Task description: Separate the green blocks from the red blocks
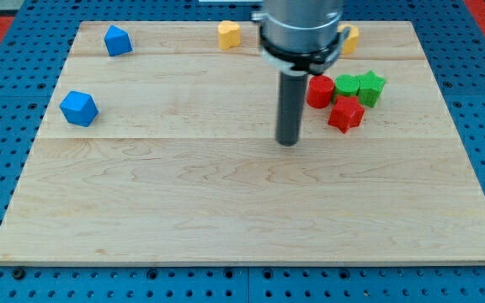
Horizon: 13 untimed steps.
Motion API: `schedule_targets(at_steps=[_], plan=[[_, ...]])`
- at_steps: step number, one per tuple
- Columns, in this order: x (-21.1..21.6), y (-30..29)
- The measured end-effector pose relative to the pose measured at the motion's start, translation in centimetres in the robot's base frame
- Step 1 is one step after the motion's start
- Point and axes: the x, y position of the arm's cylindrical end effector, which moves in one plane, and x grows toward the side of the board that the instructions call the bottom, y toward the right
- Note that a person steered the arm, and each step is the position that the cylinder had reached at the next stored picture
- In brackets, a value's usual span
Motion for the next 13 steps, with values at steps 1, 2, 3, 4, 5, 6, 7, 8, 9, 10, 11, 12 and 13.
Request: schedule_targets(at_steps=[1, 2, 3, 4, 5, 6, 7, 8, 9, 10, 11, 12, 13], plan=[[-1.0, 2.6], [-1.0, 5.2], [0.1, 7.2], [2.9, 13.5], [-3.4, 20.2], [-9.9, 18.7], [-10.4, 11.9], [-9.6, 8.4], [-8.8, 11.1], [-8.5, 10.6], [-8.2, 7.7], [-7.9, 4.3], [-7.6, 4.4]])
